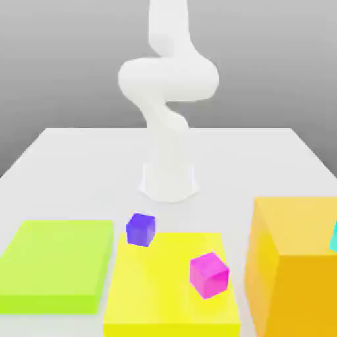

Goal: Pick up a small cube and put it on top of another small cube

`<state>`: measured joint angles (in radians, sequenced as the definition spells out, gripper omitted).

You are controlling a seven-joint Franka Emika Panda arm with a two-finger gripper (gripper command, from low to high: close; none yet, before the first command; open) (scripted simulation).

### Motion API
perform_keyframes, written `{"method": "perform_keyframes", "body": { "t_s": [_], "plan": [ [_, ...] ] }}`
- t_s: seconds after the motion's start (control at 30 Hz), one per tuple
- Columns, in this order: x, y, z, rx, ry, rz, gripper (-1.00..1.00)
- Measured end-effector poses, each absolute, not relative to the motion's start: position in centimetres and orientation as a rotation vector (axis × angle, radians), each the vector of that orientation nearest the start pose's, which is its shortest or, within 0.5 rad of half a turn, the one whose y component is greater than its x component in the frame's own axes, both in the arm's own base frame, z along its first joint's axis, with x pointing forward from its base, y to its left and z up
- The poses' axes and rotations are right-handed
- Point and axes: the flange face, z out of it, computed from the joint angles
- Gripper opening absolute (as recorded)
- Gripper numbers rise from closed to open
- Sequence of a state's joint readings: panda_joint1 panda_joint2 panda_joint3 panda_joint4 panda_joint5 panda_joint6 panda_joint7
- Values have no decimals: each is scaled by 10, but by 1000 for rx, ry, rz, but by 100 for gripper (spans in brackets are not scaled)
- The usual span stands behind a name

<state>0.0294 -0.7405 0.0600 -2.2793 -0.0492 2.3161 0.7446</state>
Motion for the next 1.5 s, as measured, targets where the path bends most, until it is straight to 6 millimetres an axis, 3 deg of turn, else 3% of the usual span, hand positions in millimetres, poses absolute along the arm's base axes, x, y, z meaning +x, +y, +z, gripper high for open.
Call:
{"method": "perform_keyframes", "body": {
  "t_s": [0.07, 0.2, 0.37, 0.47, 0.57, 0.63, 0.7, 0.77, 0.93, 1.03, 1.4, 1.43, 1.5],
  "plan": [
    [386, 81, 673, -2689, 723, -1050, 0],
    [415, 156, 592, -2862, 514, -948, 0],
    [415, 241, 482, -3013, 221, -776, 0],
    [394, 286, 418, -3064, 28, -654, 0],
    [360, 326, 359, -3083, -168, -522, 0],
    [324, 355, 324, -3071, -327, -427, 0],
    [284, 371, 286, -3060, -403, -312, 0],
    [248, 374, 254, -3062, -402, -205, 0],
    [210, 341, 204, -3119, -123, -30, 0],
    [207, 331, 190, -3132, -1, -4, 0],
    [206, 329, 132, -3136, 17, 1, 0],
    [206, 328, 128, -3138, 15, 1, -100],
    [206, 328, 128, -3138, 15, 1, -100]
  ]
}}
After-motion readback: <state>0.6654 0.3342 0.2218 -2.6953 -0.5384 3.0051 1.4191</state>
